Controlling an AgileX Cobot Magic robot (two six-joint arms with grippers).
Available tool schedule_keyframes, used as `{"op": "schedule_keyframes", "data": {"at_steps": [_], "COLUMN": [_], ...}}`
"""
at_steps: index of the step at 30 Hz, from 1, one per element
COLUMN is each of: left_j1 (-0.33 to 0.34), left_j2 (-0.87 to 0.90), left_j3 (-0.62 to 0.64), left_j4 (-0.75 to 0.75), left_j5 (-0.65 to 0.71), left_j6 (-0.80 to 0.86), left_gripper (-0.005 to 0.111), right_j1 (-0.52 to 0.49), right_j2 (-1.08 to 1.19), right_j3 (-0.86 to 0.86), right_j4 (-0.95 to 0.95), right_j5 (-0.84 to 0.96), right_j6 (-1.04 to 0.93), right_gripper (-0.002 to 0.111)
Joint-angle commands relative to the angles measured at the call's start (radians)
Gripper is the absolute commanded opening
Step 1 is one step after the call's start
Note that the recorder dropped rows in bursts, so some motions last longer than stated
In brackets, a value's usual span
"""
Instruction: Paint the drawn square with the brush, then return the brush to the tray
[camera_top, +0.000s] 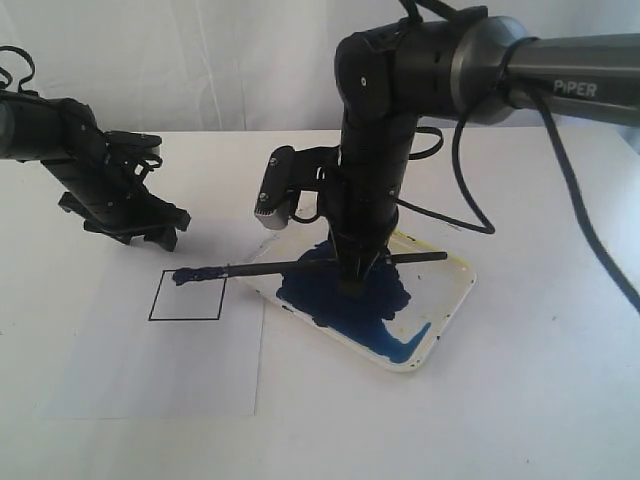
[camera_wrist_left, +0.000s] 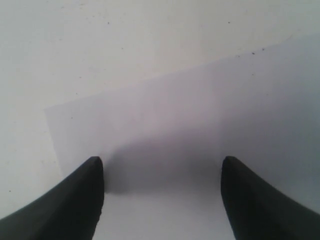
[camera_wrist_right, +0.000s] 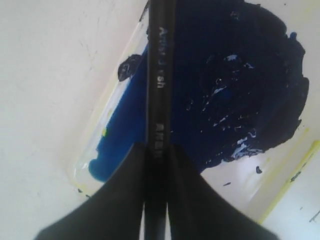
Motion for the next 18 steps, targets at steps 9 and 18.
{"op": "schedule_keyframes", "data": {"at_steps": [9,18], "left_j1": [-0.004,-0.004], "left_j2": [0.005,0.005], "left_j3": [-0.001,-0.001], "left_j4": [-0.004,-0.004], "left_j5": [0.031,0.031], "left_j6": [-0.010,-0.008], "left_gripper": [0.070,0.070], "right_j1": [0.022,0.023], "right_j2": [0.095,0.155], "right_j3": [-0.134,-0.214], "right_j4": [-0.006,-0.014], "right_j5": [0.012,0.053], "right_j6": [-0.043,-0.059], "right_gripper": [0.000,0.000]}}
